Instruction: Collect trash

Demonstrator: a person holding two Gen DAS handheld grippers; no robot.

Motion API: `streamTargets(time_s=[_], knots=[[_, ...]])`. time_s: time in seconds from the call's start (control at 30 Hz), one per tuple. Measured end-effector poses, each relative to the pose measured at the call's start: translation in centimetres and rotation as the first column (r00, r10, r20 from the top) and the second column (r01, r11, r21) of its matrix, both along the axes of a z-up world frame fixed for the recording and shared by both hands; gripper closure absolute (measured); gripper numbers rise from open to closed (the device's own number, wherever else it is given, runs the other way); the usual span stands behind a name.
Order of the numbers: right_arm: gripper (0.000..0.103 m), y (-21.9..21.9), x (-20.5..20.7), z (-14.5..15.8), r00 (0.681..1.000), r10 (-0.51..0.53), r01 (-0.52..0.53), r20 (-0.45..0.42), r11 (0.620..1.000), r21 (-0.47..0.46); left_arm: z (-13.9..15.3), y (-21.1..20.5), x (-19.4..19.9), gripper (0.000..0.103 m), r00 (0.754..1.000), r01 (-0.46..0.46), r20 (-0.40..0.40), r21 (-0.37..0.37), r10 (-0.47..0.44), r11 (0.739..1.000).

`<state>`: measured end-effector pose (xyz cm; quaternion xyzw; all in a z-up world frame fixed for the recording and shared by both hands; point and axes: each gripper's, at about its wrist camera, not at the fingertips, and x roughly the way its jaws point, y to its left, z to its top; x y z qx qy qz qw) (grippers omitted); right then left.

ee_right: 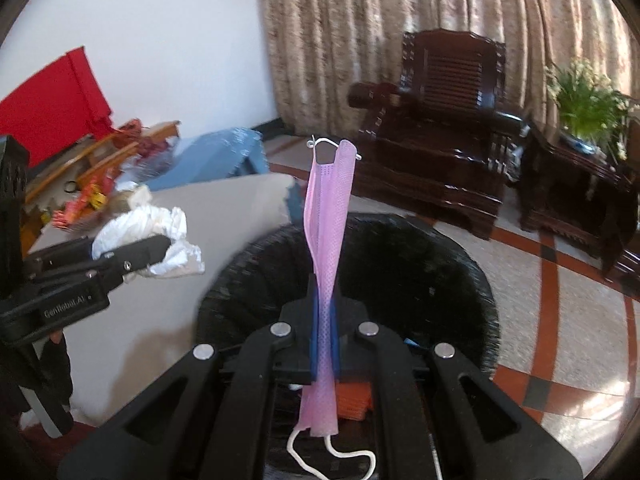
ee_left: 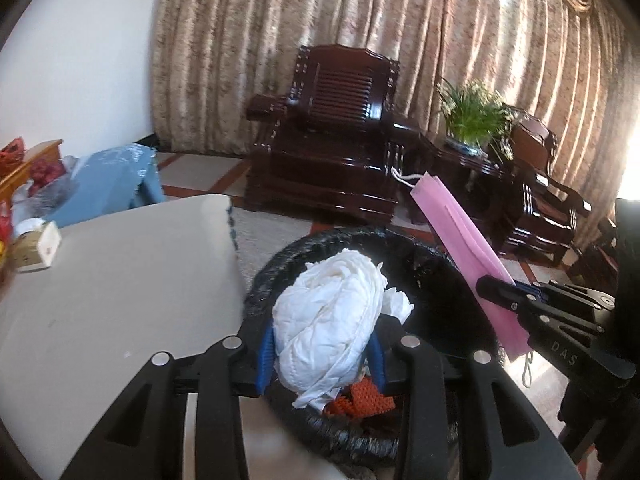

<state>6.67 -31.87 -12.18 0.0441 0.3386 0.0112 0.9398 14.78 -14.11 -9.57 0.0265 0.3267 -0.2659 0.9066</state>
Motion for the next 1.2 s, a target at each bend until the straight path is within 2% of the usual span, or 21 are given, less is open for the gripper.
streamTargets(time_s=[0.17,0.5,0.53,0.67,0.87,1.03,1.2], knots=[[0.097,-2.1,1.3,-2.8,0.998,-0.036,0.036,-0.045,0.999,-0.009,-2.4,-3.2,1.5,0.066,0.999,0.032,-0.015,0.030,-0.031,0.999],[0.096,-4.7,3.1,-7.9,0.987,-0.083,0.086,-0.139,0.996,0.015,-6.8,-7.1,4.1,0.065,0.993,0.078,-0.092,0.074,-0.071,0.994],[0.091,-4.8,3.2,-8.2,0.985,-0.085,0.088,-0.148,0.996,0.013,-7.2,-7.1,4.5,0.064,0.991,0.081,-0.110,0.072,-0.073,0.994],[0.058,-5.0,3.0,-8.5,0.984,-0.101,0.104,-0.147,0.995,0.011,-8.3,-7.2,5.2,0.057,0.986,0.075,-0.155,0.061,-0.065,0.995],[0.029,-5.0,2.3,-7.5,0.986,-0.111,0.111,-0.121,0.994,-0.006,-8.7,-6.2,5.3,0.036,0.980,0.077,-0.184,0.037,-0.069,0.996],[0.014,-4.4,1.6,-6.0,0.989,-0.108,0.106,-0.096,0.994,-0.028,-7.7,-4.8,5.1,0.030,0.979,0.064,-0.193,0.004,-0.062,0.998],[0.010,-3.2,0.5,-3.9,0.995,-0.081,0.080,-0.062,0.997,-0.010,-5.3,-2.6,4.1,0.026,0.989,0.039,-0.144,-0.001,-0.039,0.999]])
